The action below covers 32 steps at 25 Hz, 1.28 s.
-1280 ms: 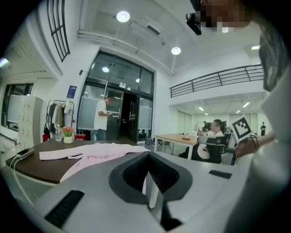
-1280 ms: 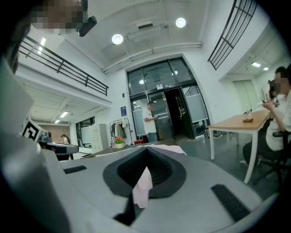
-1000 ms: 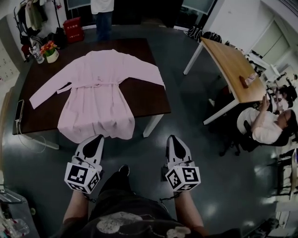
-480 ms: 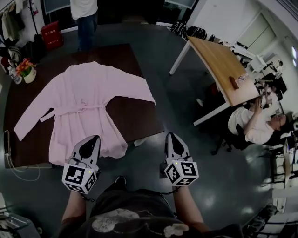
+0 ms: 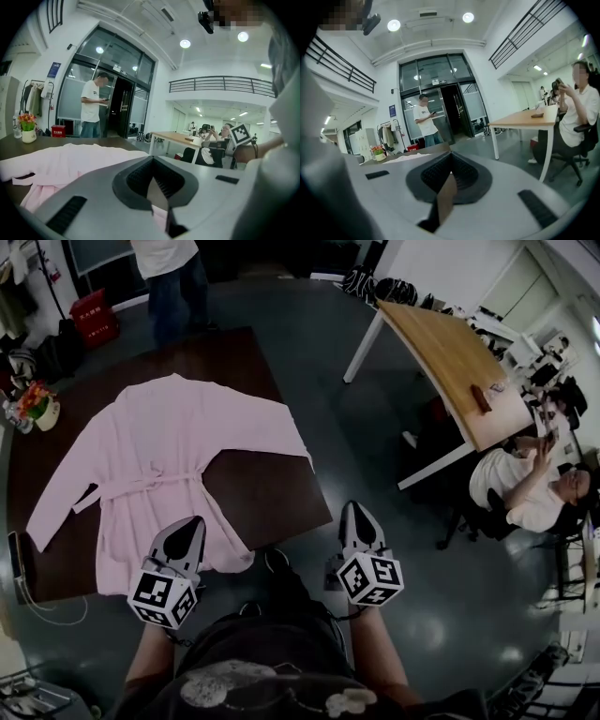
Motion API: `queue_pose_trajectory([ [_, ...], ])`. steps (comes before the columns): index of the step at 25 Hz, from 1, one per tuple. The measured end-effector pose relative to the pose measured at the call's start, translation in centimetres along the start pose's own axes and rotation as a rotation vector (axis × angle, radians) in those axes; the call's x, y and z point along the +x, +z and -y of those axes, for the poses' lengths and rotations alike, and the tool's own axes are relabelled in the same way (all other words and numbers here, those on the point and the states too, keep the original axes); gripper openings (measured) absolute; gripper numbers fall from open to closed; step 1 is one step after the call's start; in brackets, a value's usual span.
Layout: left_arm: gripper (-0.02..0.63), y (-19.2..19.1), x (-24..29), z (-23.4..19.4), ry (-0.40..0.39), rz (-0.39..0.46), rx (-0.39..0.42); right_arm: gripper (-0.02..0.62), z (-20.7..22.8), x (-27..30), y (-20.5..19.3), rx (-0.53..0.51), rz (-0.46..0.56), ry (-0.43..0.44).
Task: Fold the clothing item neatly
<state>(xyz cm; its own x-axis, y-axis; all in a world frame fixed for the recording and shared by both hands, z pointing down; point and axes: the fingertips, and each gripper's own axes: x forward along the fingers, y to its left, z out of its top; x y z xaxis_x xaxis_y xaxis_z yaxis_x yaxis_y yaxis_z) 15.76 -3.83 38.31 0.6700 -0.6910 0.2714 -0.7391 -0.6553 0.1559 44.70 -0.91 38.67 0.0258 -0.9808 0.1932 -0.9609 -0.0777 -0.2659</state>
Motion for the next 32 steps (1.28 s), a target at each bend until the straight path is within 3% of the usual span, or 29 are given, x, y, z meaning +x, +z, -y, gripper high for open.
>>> queue_pose_trajectory([
  [9,0.010,1.8,8.5,-1.3,0.072,-0.030,-0.032,-0.010,4.5,10.1,-1.5,-0.027,-0.129,0.084],
  [15,0.009,0.9,14.5,-1.6,0.098,-0.087,-0.044,-0.009,7.4,15.6,-6.4,-0.104,-0.309,0.205],
  [24,0.009,-1.5,19.8,-1.3,0.126,-0.192,-0.069,0.100,8.0,19.0,-15.8,-0.125,-0.576,0.365],
  [32,0.009,-3.5,21.8,-2.0,0.165,-0.258,-0.098,0.130,7.9,21.2,-20.6,-0.137,-0.677,0.444],
])
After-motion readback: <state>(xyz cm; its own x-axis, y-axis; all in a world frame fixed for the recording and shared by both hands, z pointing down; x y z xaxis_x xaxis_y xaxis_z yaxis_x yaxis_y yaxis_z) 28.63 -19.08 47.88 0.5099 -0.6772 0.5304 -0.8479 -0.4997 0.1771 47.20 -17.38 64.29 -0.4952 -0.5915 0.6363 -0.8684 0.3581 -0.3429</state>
